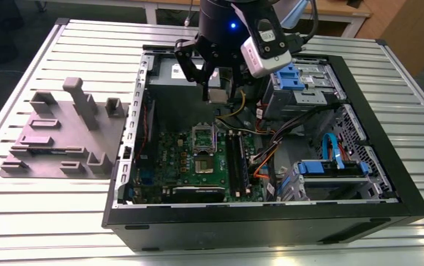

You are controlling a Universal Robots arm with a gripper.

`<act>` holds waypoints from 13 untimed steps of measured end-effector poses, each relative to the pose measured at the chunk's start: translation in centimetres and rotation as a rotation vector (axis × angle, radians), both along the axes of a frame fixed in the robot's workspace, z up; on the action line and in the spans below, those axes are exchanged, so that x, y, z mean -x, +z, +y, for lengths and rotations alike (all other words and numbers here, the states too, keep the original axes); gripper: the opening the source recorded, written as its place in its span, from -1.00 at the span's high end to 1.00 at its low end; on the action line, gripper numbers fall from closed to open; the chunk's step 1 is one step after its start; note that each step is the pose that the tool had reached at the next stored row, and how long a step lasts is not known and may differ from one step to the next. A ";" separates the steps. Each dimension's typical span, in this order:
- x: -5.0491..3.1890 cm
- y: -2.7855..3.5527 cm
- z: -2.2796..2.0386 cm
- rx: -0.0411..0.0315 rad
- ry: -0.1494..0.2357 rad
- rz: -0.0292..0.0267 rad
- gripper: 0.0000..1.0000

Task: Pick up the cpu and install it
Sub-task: 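Place the cpu into insertion slot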

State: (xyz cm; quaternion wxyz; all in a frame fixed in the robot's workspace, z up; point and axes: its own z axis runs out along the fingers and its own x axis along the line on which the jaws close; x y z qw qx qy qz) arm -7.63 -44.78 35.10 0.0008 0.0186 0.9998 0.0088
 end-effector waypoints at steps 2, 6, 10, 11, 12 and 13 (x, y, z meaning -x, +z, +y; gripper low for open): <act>0.00 -0.11 0.01 0.0003 0.000 0.0003 0.06; 0.01 -0.28 -0.04 0.0002 0.000 0.0005 0.06; 0.00 -0.43 -0.16 0.0001 0.000 0.0005 0.06; 0.00 -0.47 -0.21 0.0002 0.000 0.0006 0.06; 0.00 -0.53 -0.27 0.0001 0.000 0.0005 0.06; 0.00 -0.59 -0.31 0.0001 0.000 0.0005 0.06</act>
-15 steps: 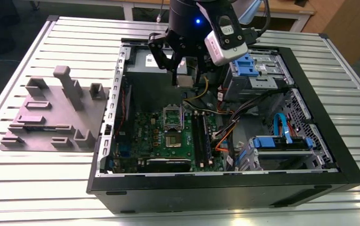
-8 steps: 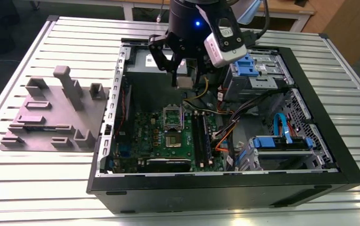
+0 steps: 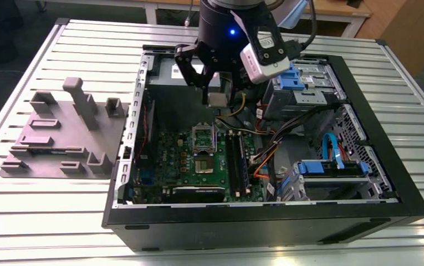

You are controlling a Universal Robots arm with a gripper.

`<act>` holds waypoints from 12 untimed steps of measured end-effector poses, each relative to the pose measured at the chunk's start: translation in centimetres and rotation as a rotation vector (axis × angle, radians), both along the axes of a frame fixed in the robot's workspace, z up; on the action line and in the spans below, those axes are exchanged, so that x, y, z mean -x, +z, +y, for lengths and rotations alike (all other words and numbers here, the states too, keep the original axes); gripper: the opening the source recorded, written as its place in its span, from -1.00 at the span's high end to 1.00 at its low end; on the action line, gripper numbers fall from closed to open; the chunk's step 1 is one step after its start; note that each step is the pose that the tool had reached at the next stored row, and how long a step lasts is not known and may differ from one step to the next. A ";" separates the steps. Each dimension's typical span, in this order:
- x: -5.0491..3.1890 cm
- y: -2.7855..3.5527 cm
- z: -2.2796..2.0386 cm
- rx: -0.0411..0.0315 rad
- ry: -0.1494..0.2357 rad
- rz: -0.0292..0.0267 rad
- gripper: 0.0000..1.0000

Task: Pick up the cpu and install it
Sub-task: 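Place the cpu into insertion slot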

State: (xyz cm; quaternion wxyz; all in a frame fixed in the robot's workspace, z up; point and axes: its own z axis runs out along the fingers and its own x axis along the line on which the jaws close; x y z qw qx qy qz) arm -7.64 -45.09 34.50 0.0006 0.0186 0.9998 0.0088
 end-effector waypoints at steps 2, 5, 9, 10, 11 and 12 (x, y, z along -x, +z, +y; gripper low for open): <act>0.00 -0.14 -0.04 0.0001 0.000 0.0001 0.06; 0.00 -0.38 -0.05 0.0002 0.000 0.0002 0.06; 0.00 -0.91 -0.06 0.0002 0.000 0.0006 0.06; 0.00 -1.09 -0.06 0.0001 0.000 0.0006 0.06; 0.00 -1.26 -0.06 0.0002 0.000 0.0006 0.06; 0.00 -1.44 -0.06 0.0002 0.000 0.0006 0.06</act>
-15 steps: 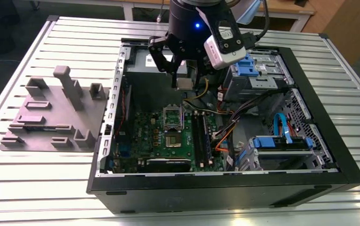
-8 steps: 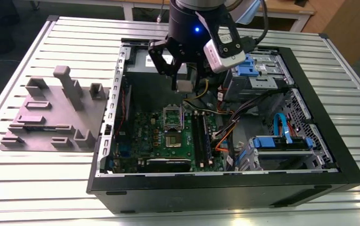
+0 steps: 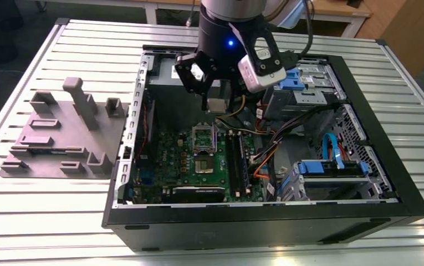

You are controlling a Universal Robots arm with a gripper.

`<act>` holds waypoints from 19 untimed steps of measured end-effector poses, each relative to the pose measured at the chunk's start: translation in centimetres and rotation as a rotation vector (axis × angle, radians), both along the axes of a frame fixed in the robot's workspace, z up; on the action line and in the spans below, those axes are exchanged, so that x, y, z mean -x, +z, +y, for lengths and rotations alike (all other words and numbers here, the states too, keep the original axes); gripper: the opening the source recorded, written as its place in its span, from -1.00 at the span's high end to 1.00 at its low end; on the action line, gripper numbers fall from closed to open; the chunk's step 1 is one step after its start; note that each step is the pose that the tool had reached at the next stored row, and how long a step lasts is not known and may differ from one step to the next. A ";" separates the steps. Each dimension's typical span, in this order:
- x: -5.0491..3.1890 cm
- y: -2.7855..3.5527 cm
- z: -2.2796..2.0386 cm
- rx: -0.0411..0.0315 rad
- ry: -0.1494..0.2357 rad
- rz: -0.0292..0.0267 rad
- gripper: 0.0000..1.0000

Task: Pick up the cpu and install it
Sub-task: 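Place the cpu into insertion slot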

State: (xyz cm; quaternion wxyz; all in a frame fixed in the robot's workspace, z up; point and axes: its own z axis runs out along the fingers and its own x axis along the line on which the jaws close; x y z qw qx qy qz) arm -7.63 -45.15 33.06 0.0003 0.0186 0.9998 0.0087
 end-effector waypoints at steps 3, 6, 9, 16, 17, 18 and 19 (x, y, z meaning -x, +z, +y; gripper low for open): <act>0.00 -0.21 0.00 0.0000 0.000 0.0000 0.06; 0.00 -0.21 0.00 0.0000 0.000 0.0001 0.06; 0.01 -0.28 0.00 -0.0004 0.000 -0.0002 0.06; 0.02 -1.49 0.00 0.0000 -0.006 0.0036 0.06; 0.03 -1.67 0.00 -0.0001 -0.005 0.0040 0.06; 0.04 -1.86 -0.01 -0.0001 0.002 0.0045 0.06; 0.04 -2.02 -0.03 -0.0001 0.012 0.0055 0.06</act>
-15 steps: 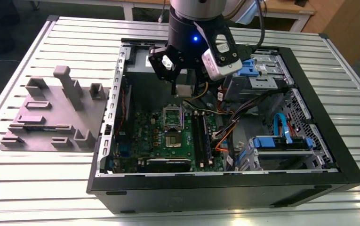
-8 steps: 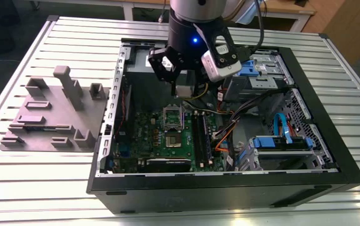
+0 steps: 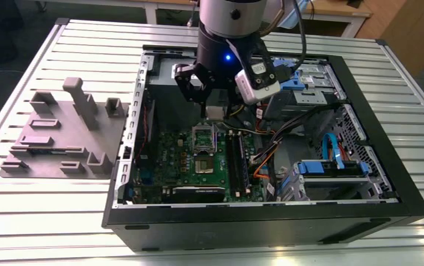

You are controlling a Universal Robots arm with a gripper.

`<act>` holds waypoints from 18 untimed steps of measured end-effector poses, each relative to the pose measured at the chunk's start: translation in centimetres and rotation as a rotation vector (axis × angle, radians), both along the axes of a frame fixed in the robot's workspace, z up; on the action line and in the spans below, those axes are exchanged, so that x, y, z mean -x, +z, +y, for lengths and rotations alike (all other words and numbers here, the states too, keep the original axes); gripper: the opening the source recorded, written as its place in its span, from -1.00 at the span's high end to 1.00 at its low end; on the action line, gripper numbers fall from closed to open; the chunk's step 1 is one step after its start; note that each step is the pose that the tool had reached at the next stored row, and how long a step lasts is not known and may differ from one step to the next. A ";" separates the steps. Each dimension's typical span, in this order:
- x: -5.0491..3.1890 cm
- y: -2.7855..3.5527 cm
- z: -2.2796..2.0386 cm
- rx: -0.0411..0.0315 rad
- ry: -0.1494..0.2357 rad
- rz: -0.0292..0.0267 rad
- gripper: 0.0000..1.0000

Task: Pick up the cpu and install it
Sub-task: 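Place the cpu into insertion slot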

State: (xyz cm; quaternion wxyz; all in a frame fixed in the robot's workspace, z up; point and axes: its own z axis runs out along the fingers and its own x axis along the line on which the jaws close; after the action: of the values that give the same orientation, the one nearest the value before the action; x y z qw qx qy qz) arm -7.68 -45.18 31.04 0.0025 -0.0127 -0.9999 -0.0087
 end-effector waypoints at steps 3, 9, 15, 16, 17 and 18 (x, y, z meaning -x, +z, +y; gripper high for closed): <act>-0.01 -0.39 -0.03 0.0003 0.036 0.0028 0.06; 0.01 -1.05 -0.41 0.0002 0.037 0.0029 0.06; 0.00 -1.30 -0.41 0.0003 0.037 0.0029 0.06; 0.00 -1.33 -0.41 0.0003 0.037 0.0029 0.06; 0.00 -1.34 -0.41 0.0003 0.037 0.0029 0.06; 0.00 -1.36 -0.41 0.0002 0.037 0.0028 0.06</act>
State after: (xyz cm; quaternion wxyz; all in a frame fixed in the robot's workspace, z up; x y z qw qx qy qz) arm -7.67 -45.59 29.68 0.0041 0.0059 -0.9999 -0.0085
